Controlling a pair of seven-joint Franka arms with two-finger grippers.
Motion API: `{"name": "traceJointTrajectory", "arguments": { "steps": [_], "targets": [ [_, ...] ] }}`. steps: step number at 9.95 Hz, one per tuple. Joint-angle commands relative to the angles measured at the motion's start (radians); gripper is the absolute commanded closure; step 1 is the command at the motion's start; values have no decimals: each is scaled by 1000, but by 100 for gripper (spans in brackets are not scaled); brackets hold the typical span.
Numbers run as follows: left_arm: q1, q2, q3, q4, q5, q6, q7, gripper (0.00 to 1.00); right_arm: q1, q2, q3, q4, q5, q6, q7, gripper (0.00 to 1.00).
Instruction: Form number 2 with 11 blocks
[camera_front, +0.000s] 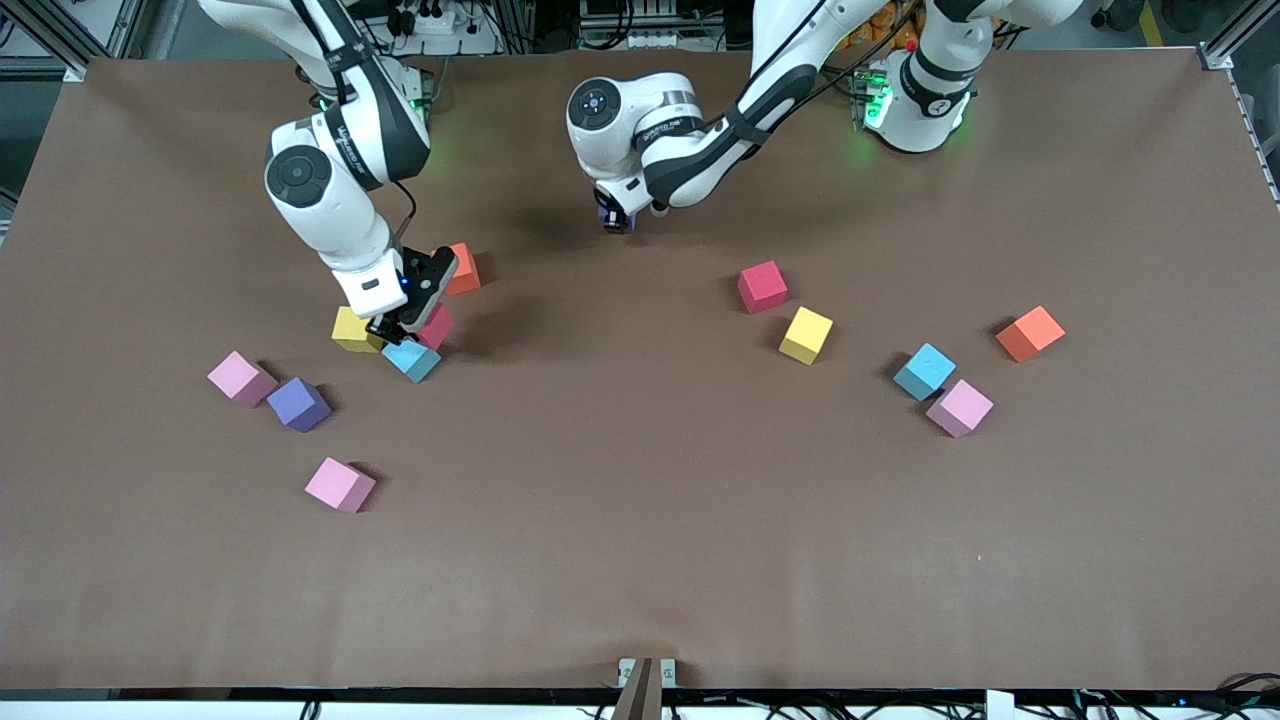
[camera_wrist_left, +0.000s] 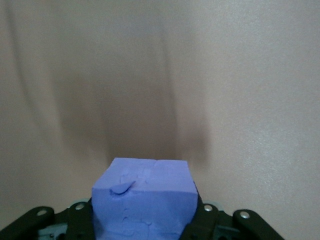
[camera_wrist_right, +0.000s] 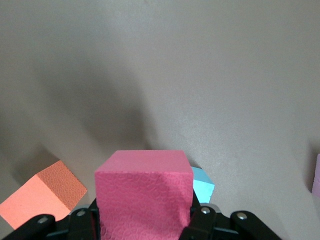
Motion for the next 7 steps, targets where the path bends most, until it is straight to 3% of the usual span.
{"name": "traceJointTrajectory", "arguments": {
  "steps": [1, 4, 7],
  "targets": [
    [4, -25, 8, -36, 40, 26, -201, 100, -7, -10, 12, -1, 0, 0, -30, 55],
    [10, -94, 10, -170, 147, 121, -378, 100, -10, -9, 10, 18, 0, 0, -107, 55],
    [10, -98, 10, -194, 161, 132, -404, 100, -10, -9, 10, 19, 0, 2, -109, 55]
  ]
}}
